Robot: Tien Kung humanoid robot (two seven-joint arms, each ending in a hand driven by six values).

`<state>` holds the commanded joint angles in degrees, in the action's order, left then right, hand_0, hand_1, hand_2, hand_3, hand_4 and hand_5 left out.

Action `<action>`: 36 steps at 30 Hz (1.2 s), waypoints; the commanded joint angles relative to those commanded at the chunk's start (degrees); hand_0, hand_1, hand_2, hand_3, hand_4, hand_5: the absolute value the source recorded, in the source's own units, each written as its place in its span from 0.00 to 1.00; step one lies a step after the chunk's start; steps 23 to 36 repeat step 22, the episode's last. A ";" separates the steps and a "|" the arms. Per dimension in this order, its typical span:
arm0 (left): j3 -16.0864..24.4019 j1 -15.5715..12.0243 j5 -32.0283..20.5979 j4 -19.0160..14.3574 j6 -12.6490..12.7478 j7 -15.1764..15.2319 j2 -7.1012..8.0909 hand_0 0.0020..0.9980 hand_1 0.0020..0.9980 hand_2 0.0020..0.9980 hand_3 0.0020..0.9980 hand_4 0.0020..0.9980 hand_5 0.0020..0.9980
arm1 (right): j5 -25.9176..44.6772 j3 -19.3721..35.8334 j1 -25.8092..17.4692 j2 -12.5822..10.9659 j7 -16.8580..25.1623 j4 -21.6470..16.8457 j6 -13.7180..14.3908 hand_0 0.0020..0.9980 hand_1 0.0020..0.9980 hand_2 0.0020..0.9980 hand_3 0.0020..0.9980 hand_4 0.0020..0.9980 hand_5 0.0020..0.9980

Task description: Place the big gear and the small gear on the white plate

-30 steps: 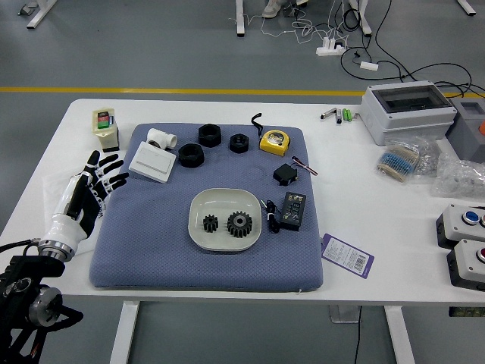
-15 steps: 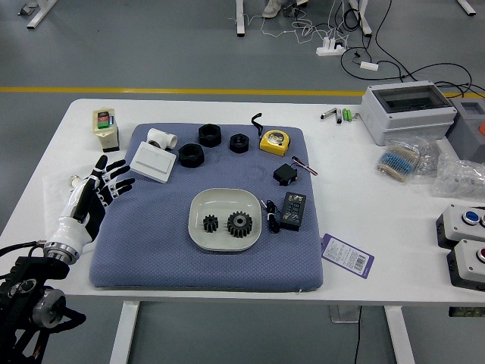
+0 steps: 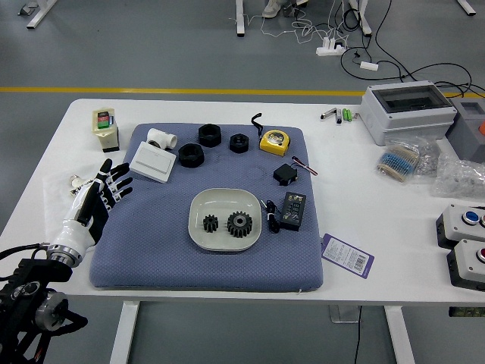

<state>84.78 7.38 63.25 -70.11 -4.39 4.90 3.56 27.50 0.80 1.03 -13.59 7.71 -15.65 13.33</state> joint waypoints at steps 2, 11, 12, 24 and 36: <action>-0.06 -0.02 -0.03 -0.02 0.05 0.11 0.02 0.90 0.92 0.96 0.82 0.89 0.92 | -0.01 -0.05 -0.04 0.00 0.00 0.00 0.00 0.61 0.63 0.73 0.54 0.73 0.70; -0.16 -0.07 0.00 -0.04 0.13 0.34 -0.01 0.91 0.95 0.99 0.83 0.89 0.93 | -0.03 0.06 -0.07 0.01 -0.02 -0.02 0.00 0.60 0.63 0.72 0.54 0.73 0.70; -0.16 -0.07 0.01 -0.04 0.13 0.33 -0.01 0.91 0.95 0.99 0.83 0.89 0.93 | -0.02 0.07 -0.07 0.01 -0.02 -0.02 0.00 0.60 0.63 0.72 0.54 0.73 0.70; 0.17 0.14 0.23 -0.12 -0.23 0.02 0.00 0.92 0.95 1.00 0.84 0.89 0.93 | -0.09 0.20 0.17 0.02 -0.09 -0.02 -0.07 0.61 0.63 0.72 0.54 0.73 0.70; 0.17 0.14 0.23 -0.12 -0.23 0.02 0.00 0.92 0.95 1.00 0.84 0.89 0.93 | -0.09 0.20 0.17 0.02 -0.09 -0.02 -0.07 0.61 0.63 0.72 0.54 0.73 0.70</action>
